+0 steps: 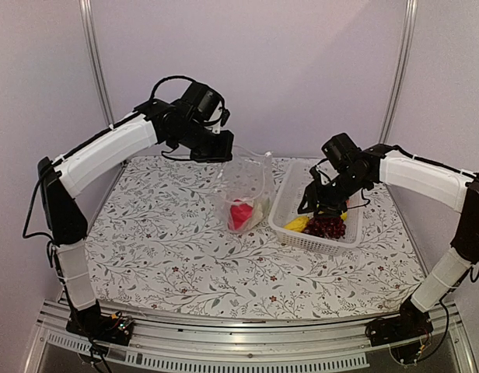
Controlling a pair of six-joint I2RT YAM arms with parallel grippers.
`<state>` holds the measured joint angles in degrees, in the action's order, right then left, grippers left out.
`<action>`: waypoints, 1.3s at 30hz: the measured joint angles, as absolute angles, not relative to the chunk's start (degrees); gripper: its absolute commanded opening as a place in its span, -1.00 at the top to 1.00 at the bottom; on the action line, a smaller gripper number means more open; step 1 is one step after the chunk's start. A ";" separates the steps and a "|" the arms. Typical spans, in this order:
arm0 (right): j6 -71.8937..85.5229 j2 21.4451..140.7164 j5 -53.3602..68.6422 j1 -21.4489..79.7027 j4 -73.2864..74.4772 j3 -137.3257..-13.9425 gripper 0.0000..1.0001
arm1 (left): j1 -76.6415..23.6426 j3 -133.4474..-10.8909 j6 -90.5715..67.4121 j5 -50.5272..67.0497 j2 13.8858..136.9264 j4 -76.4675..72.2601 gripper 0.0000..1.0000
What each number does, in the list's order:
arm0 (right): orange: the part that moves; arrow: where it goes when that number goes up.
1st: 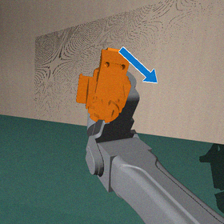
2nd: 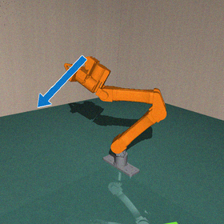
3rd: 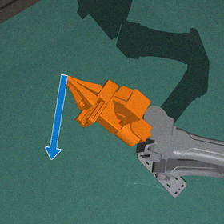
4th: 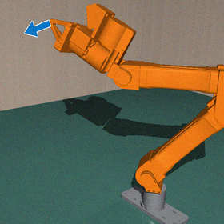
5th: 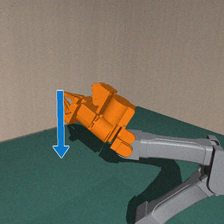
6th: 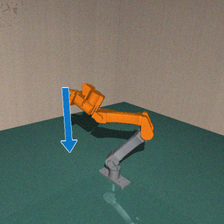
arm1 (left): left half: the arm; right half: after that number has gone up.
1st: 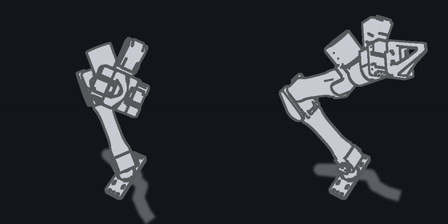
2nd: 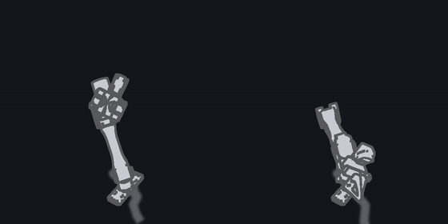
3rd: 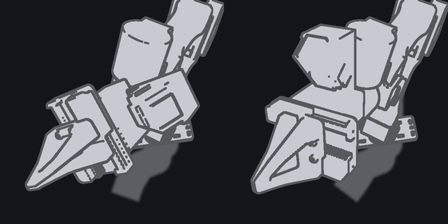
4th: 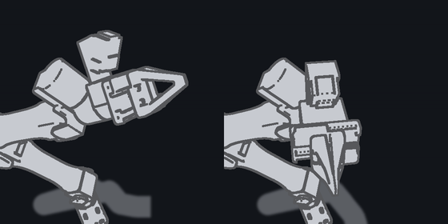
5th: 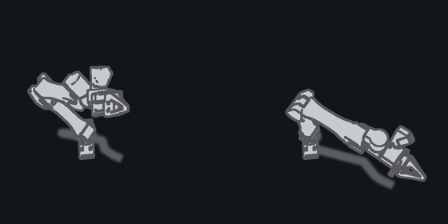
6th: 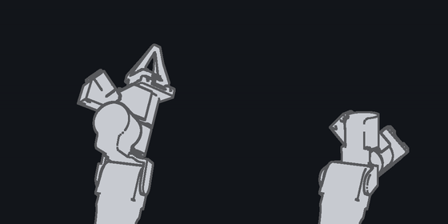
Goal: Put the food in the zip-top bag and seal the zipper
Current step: Pick up the fake fruit from the bin.
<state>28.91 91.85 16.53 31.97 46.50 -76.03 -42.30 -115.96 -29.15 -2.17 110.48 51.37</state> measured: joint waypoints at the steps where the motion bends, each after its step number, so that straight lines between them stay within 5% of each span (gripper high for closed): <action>1: 29.34 91.90 16.62 31.92 46.00 -75.29 -0.08 | -42.30 -115.85 -29.15 -2.17 110.45 51.33 1.00; 39: 35.20 107.07 20.40 29.56 39.66 -78.30 -0.13 | -41.60 -111.55 -28.93 -3.51 107.24 51.27 1.00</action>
